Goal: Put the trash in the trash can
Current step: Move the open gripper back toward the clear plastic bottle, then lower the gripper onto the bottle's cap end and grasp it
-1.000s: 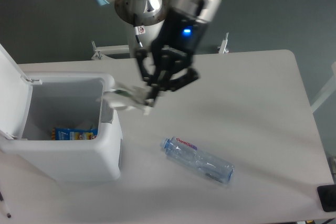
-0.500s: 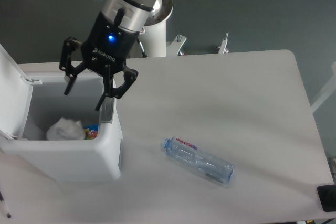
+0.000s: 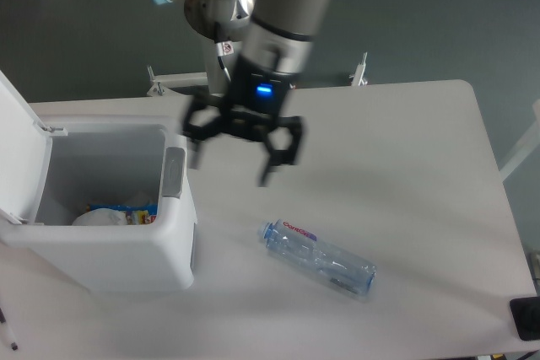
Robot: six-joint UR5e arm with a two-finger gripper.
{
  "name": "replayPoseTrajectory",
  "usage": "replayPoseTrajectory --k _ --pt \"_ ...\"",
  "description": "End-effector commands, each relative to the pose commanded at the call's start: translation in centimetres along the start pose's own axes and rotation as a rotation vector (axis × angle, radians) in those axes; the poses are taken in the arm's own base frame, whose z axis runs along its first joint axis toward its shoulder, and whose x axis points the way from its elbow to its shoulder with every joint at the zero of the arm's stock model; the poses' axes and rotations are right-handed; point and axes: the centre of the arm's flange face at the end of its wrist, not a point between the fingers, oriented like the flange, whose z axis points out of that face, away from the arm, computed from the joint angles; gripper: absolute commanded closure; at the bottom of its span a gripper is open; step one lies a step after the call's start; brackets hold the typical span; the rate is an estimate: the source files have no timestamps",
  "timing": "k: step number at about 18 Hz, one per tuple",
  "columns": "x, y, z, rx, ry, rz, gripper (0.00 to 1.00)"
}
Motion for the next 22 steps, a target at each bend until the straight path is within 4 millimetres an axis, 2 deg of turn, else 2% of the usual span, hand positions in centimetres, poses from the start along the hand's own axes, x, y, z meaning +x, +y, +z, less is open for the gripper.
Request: replayPoseTrajectory --k 4,6,12,14,18,22 --pt "-7.0 0.8 5.9 -0.161 -0.222 -0.195 0.0" --pt "-9.3 1.0 8.5 -0.207 -0.304 -0.313 0.0" --pt "-12.1 -1.1 13.4 -0.226 -0.374 -0.504 0.0" --pt "-12.3 -2.3 15.5 -0.228 -0.416 -0.534 0.0" --pt "-12.8 -3.3 19.2 -0.246 -0.462 -0.567 0.0" --pt "-12.7 -3.4 20.0 -0.249 -0.47 -0.573 0.0"
